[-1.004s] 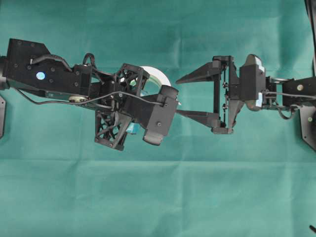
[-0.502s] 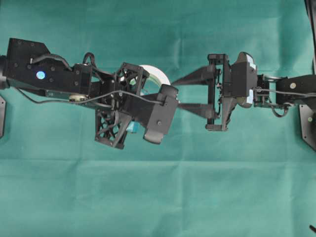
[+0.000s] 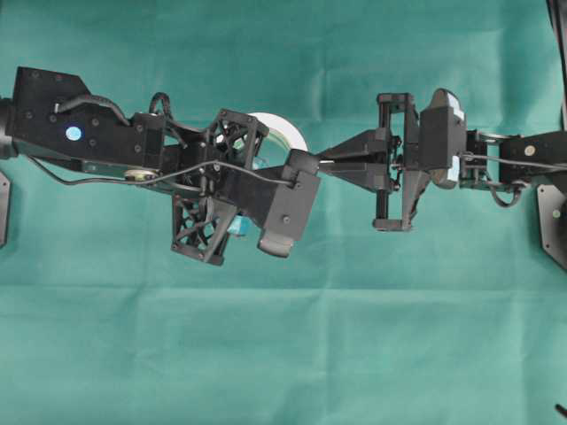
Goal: Peel off the duct tape with your right arm.
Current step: 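Close the right gripper on the loose tape end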
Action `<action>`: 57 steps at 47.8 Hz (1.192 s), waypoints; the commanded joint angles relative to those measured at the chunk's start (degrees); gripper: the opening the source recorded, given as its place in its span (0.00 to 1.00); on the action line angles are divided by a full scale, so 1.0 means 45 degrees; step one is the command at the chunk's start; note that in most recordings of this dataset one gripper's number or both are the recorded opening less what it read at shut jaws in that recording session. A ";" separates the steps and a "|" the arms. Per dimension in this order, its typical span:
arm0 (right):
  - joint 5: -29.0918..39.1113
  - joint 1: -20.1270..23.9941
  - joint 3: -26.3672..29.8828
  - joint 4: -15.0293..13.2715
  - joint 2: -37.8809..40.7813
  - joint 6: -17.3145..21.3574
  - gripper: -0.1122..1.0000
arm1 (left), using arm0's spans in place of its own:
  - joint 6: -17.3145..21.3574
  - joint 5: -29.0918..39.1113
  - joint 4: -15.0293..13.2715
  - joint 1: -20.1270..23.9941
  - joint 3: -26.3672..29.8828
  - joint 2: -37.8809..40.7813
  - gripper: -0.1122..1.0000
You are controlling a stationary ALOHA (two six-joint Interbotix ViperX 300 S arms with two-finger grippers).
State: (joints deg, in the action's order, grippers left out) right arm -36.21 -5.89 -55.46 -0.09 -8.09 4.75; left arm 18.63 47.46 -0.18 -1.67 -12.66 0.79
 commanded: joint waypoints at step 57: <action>-0.0879 -0.0703 0.0098 0.0078 0.0215 0.0059 0.02 | 0.0117 -0.0059 -0.0059 -0.1465 0.0273 -0.0312 0.30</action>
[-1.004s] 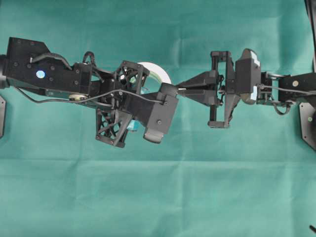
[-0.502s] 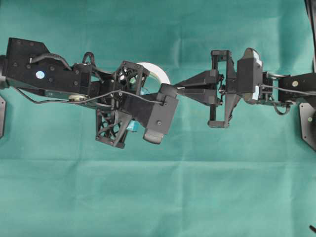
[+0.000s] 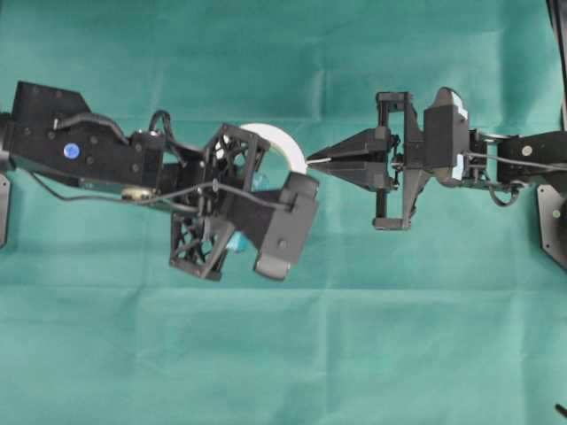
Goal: Peel off the duct tape with your right arm.
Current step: 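Close the right gripper on the loose tape end, then pull the left gripper with the roll away from the right gripper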
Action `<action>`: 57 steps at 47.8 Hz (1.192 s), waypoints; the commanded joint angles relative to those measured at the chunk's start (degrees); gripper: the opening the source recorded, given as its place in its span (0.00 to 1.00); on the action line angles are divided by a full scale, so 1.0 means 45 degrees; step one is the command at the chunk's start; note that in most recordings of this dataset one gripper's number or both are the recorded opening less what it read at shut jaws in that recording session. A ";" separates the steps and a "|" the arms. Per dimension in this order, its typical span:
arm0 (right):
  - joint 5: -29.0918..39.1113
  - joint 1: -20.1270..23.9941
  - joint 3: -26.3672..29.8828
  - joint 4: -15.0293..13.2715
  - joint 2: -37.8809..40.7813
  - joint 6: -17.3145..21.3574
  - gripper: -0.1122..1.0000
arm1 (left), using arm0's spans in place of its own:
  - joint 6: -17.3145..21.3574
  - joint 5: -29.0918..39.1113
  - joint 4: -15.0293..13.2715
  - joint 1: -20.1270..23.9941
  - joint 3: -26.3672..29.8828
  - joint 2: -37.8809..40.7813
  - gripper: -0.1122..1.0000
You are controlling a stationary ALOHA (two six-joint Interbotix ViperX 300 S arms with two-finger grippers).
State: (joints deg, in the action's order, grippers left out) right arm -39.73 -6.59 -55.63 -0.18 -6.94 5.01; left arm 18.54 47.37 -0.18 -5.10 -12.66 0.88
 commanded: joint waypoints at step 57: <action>-0.0059 -0.1367 0.0371 0.0098 0.0137 0.0098 0.02 | 0.3809 -0.0664 -0.0156 -0.3340 0.0820 -0.0391 0.30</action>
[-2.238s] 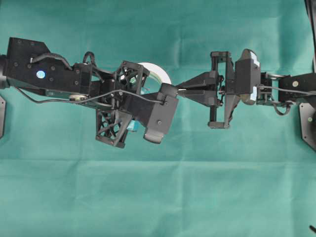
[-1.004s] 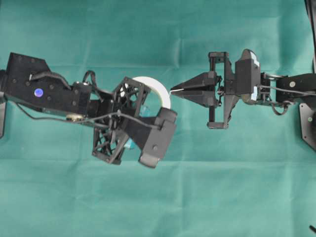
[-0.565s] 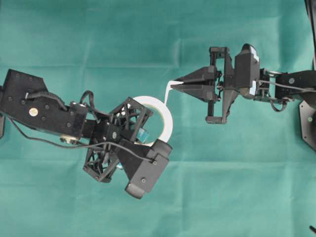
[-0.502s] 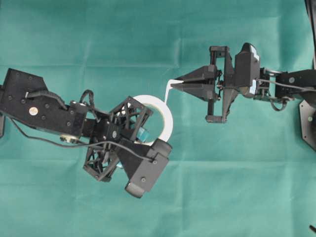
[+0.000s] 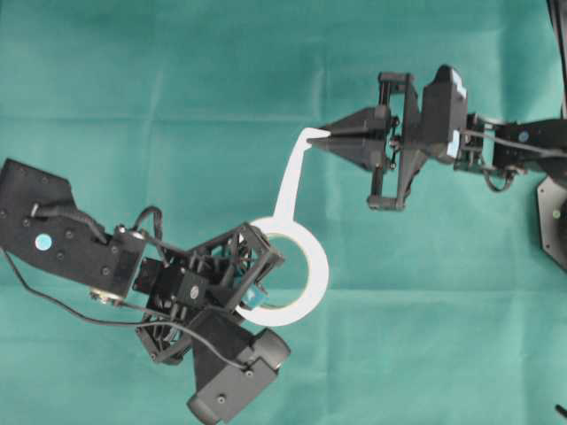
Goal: Peel off the duct tape with your right arm.
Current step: 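Pull the left gripper with the roll away from the right gripper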
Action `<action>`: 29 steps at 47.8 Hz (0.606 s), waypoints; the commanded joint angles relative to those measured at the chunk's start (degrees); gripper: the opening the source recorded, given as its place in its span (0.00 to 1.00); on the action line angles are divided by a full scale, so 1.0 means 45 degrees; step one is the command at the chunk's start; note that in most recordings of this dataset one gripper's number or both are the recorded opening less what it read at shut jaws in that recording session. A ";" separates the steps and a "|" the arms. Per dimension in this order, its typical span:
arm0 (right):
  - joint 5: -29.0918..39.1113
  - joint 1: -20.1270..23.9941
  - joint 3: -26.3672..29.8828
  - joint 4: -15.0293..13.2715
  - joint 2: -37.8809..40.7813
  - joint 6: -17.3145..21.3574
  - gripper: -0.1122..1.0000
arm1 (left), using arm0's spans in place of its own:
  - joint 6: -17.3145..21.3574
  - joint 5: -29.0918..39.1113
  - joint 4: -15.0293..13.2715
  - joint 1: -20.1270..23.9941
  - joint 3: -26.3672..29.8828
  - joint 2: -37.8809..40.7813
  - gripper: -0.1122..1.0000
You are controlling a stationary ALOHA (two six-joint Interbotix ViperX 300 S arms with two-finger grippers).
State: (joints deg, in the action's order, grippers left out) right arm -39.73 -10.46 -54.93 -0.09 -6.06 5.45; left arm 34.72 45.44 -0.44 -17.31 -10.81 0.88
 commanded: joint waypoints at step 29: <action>-0.0039 -0.0820 0.0391 0.0098 0.0352 0.0020 0.02 | 0.4316 -0.0723 -0.0098 -0.1113 -0.0215 -0.0586 0.30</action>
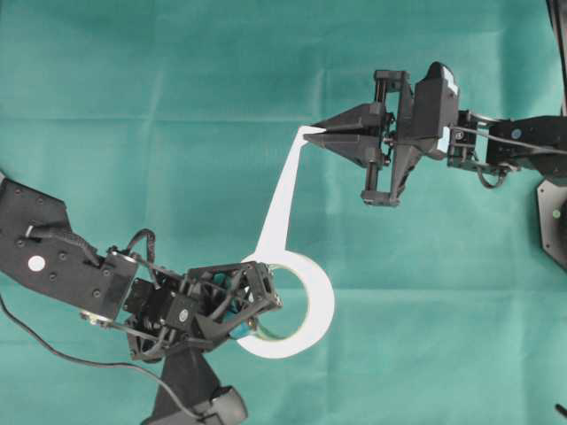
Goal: Peel off the duct tape with your right arm.
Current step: 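Pull the left gripper with the roll away from the right gripper, then hold the roll with left gripper while right gripper pulls tape upward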
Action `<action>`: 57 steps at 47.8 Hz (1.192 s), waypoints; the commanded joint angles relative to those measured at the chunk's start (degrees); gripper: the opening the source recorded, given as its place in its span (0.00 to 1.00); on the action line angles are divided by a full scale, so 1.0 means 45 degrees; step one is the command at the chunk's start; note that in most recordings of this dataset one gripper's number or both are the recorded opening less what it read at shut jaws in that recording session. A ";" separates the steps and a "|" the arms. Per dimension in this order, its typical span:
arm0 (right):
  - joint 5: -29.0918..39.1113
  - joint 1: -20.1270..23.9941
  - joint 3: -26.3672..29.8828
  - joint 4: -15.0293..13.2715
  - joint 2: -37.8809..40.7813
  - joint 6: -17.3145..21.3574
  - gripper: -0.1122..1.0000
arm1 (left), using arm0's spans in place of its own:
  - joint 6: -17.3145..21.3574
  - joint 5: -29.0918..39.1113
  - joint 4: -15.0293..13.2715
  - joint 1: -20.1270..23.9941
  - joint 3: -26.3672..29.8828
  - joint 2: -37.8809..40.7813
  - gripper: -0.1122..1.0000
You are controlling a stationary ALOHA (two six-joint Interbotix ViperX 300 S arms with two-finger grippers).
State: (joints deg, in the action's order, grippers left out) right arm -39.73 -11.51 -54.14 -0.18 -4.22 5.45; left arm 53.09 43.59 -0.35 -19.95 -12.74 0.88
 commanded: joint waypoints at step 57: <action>0.0508 -0.1992 0.2051 0.0137 0.2090 0.0000 0.02 | 0.0840 -0.1816 -0.0117 -0.0742 0.0176 -0.0547 0.28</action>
State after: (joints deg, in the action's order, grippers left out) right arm -37.62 -15.12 -46.32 -0.18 5.10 5.45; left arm 56.60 36.83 -0.35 -20.21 -13.36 0.88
